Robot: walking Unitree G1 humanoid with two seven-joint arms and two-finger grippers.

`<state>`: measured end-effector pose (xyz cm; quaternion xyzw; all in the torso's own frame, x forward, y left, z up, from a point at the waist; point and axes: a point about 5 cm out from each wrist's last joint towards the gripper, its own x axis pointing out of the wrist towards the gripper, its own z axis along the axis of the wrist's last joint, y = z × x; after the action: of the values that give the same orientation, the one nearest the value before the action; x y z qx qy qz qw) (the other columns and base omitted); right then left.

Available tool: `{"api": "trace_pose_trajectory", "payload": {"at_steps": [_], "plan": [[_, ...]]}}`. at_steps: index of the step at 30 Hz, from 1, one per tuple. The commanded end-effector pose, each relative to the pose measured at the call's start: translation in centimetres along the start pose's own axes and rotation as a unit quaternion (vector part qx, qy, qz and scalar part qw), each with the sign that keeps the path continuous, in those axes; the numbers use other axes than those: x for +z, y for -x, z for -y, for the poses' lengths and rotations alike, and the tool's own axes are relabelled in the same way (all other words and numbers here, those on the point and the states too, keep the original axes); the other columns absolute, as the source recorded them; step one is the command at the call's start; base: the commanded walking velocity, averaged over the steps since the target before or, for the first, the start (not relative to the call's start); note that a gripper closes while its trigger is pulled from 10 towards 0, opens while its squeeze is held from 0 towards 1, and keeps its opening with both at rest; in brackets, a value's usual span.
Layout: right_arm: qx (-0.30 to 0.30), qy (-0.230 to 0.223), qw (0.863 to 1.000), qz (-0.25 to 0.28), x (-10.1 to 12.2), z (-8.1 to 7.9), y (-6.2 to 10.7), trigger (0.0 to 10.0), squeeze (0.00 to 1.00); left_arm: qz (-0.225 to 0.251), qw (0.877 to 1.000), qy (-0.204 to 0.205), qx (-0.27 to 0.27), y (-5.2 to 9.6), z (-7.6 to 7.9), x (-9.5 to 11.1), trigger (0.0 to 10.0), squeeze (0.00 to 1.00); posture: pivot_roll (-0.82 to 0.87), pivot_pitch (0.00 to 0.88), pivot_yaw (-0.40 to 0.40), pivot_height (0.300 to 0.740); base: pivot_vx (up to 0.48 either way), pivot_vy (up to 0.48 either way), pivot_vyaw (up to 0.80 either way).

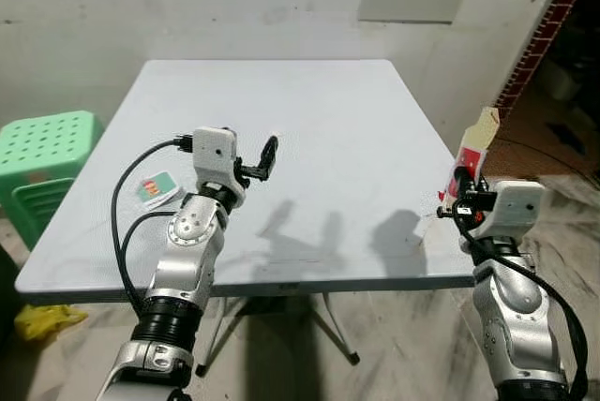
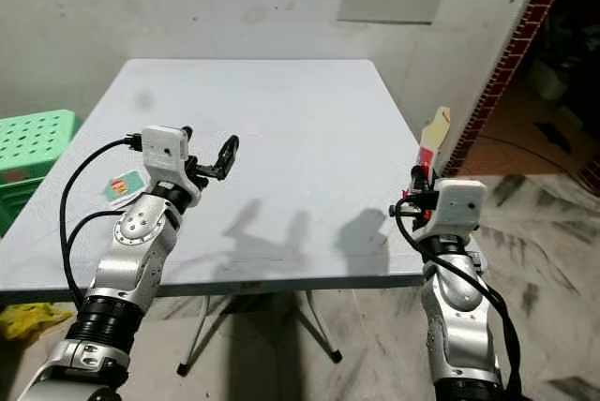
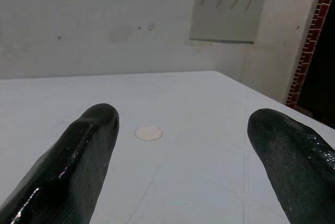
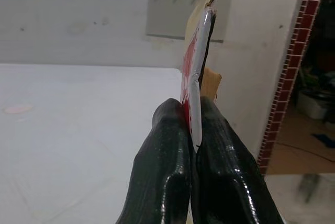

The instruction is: Picking trash to rubbish bin

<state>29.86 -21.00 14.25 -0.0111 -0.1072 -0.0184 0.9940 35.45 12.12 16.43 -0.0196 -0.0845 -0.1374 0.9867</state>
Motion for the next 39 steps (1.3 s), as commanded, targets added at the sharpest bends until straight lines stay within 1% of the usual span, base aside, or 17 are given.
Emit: {"api": "trace_pose_trajectory", "payload": {"at_steps": [1,6,12,15,16,25,39], "plan": [[-0.003,0.004,1.000,0.008,0.56,0.11,-0.08,10.0,0.00,0.000,1.000,-0.011,-0.005,-0.03,0.05,0.02,10.0,0.00,-0.09,0.000,-0.029,0.740,0.000,0.000,-0.79],[-0.003,0.006,1.000,0.008,0.54,0.10,-0.02,10.0,0.00,0.002,1.000,-0.015,-0.013,-0.03,0.22,0.07,10.0,0.00,-0.09,0.000,-0.027,0.740,0.000,0.000,-0.79],[-0.004,0.005,1.000,0.007,0.48,0.07,0.03,10.0,0.00,0.004,1.000,-0.017,-0.014,-0.01,0.25,0.13,10.0,0.00,-0.09,0.000,-0.025,0.740,0.000,-0.471,-0.79],[-0.004,0.006,1.000,0.006,0.42,0.02,0.06,10.0,0.00,0.006,1.000,0.010,-0.010,-0.01,0.24,0.12,10.0,0.00,-0.09,0.000,-0.024,0.740,0.000,0.000,-0.79],[-0.005,0.006,1.000,0.005,0.39,0.02,0.08,10.0,0.00,-0.001,1.000,0.002,-0.007,-0.09,0.12,0.09,10.0,0.00,-0.09,0.000,-0.024,0.740,0.000,0.000,-0.79],[-0.006,0.006,1.000,0.003,0.33,0.04,0.19,10.0,0.00,-0.006,1.000,-0.003,-0.003,-0.04,-0.03,-0.10,10.0,0.00,-0.09,0.000,-0.024,0.740,0.000,0.000,-0.79],[-0.010,0.006,1.000,0.002,0.37,0.09,0.22,10.0,0.00,-0.011,1.000,0.007,-0.006,-0.18,0.18,-0.19,10.0,0.00,-0.09,0.000,-0.022,0.740,0.000,0.000,-0.78]]}}
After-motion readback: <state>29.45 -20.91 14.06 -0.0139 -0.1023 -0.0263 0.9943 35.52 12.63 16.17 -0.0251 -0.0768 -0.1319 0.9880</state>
